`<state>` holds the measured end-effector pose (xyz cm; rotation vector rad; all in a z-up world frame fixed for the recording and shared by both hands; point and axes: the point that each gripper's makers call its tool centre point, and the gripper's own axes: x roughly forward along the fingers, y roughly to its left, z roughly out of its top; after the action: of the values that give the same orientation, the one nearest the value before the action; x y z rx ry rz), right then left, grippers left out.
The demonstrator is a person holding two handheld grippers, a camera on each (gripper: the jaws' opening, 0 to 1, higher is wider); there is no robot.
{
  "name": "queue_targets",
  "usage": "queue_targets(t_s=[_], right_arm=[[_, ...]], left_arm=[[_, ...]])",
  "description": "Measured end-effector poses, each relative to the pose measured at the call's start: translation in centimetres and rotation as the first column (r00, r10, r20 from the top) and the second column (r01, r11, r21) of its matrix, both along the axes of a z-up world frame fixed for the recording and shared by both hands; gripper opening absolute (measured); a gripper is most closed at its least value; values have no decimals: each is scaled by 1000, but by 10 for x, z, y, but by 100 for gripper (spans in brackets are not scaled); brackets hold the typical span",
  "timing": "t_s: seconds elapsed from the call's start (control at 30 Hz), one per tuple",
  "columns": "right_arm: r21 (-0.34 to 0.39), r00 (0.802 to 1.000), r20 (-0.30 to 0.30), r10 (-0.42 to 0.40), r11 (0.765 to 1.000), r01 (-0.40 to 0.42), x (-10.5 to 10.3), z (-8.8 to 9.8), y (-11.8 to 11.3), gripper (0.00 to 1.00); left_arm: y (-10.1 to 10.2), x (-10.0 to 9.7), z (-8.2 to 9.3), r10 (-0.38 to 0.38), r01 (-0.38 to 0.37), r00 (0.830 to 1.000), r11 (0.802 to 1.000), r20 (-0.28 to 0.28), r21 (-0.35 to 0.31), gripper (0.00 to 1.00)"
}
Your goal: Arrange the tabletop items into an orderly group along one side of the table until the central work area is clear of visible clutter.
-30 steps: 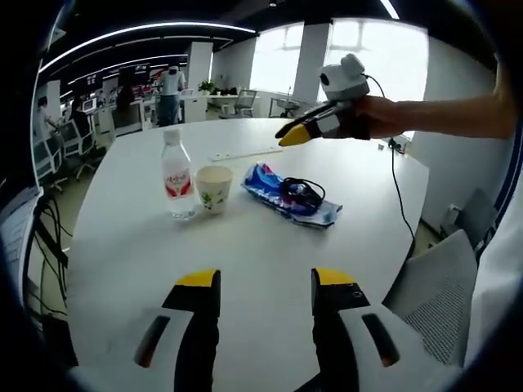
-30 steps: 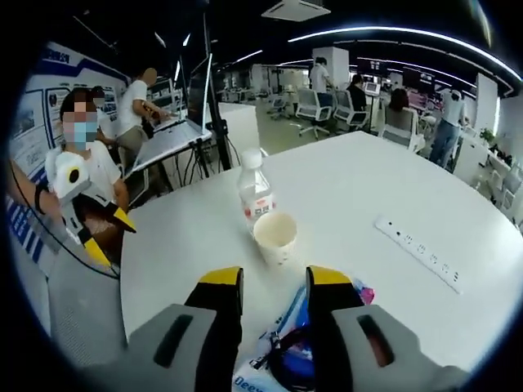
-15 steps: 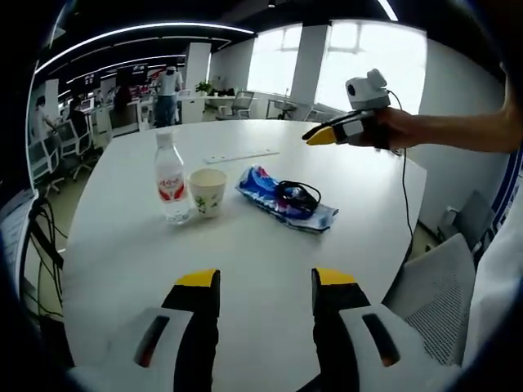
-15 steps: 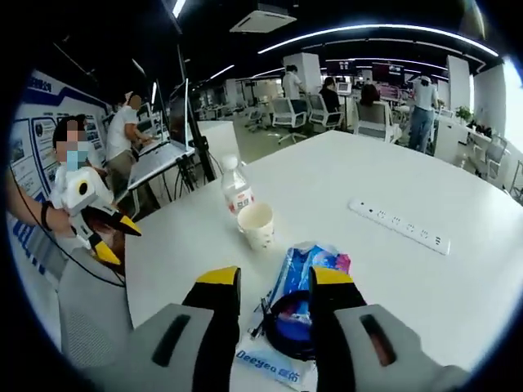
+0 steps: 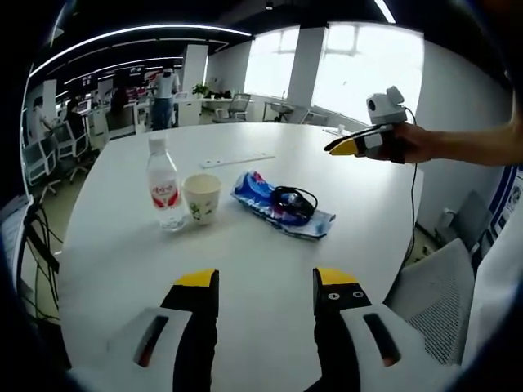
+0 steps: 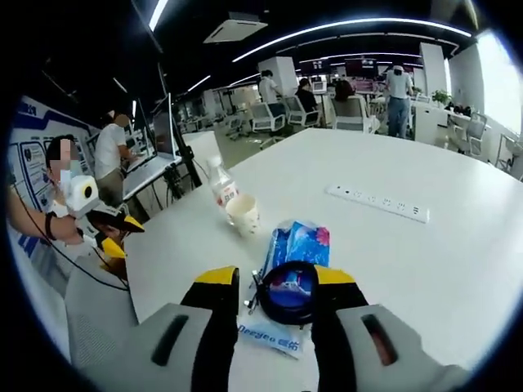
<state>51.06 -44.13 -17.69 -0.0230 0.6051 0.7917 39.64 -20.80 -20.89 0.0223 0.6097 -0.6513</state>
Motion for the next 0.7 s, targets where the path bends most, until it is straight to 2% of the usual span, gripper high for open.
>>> queue_targets(t_s=[0.4, 0.5, 0.7], right_arm=[[16, 998, -34, -59, 998, 59, -22, -14, -18, 34], [21, 997, -42, -70, 997, 71, -34, -13, -18, 34], [27, 994, -65, -89, 996, 91, -44, -24, -19, 34]], left_arm=[[-8, 2, -1, -20, 20, 1000, 1000, -8, -5, 45], [-9, 3, -1, -18, 18, 1000, 1000, -12, -8, 45], [-14, 1, -3, -27, 27, 999, 1000, -18, -7, 45]])
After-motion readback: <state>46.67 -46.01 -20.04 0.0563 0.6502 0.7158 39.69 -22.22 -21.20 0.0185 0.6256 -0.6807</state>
